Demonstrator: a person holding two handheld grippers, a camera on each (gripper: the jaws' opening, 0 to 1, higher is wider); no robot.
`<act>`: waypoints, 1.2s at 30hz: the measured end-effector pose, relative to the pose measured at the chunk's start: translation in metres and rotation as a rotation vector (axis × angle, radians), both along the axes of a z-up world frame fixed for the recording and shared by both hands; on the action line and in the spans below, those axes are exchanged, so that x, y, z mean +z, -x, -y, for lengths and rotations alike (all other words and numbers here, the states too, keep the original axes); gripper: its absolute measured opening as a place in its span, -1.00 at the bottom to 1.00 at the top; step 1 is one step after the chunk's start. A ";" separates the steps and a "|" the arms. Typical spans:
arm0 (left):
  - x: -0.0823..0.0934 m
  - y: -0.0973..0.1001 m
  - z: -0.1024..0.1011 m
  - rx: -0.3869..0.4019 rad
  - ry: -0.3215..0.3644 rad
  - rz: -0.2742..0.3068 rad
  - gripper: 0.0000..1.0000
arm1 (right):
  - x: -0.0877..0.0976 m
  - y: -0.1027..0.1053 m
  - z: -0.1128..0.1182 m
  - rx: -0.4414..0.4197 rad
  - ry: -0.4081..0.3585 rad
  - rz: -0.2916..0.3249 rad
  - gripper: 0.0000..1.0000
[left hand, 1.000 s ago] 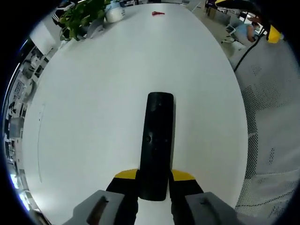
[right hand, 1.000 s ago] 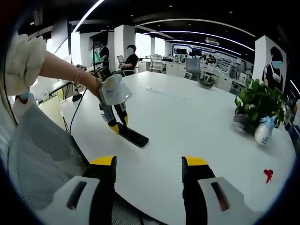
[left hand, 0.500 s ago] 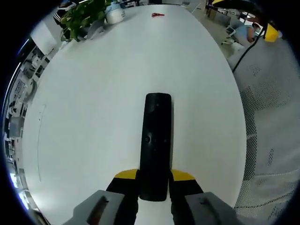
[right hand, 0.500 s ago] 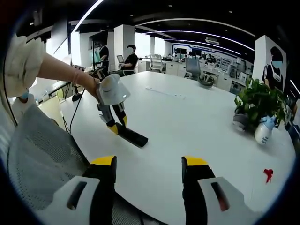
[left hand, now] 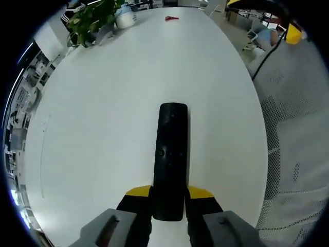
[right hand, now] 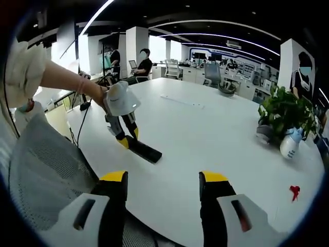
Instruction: Press the specified remote control buttons in sequence, fully releasing each button before pressing the next.
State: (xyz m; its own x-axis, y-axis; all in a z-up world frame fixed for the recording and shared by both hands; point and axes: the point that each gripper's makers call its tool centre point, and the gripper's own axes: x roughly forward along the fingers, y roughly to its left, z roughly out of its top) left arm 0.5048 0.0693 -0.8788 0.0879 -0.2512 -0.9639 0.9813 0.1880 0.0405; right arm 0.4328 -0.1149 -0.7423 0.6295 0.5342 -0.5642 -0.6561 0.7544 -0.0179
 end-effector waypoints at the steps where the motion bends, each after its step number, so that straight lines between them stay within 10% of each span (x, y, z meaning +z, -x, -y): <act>1: 0.000 0.000 0.000 0.001 0.002 0.000 -0.51 | 0.000 0.000 0.000 0.000 0.000 0.000 0.15; 36: 0.000 0.020 0.007 -0.024 0.023 -0.005 -0.51 | -0.003 0.002 -0.003 0.020 0.008 -0.012 0.14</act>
State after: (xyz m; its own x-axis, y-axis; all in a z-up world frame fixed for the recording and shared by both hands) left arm 0.4845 0.0618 -0.8793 0.0763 -0.2749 -0.9584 0.9858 0.1647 0.0312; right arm 0.4307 -0.1122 -0.7455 0.6122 0.5420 -0.5757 -0.6711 0.7412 -0.0157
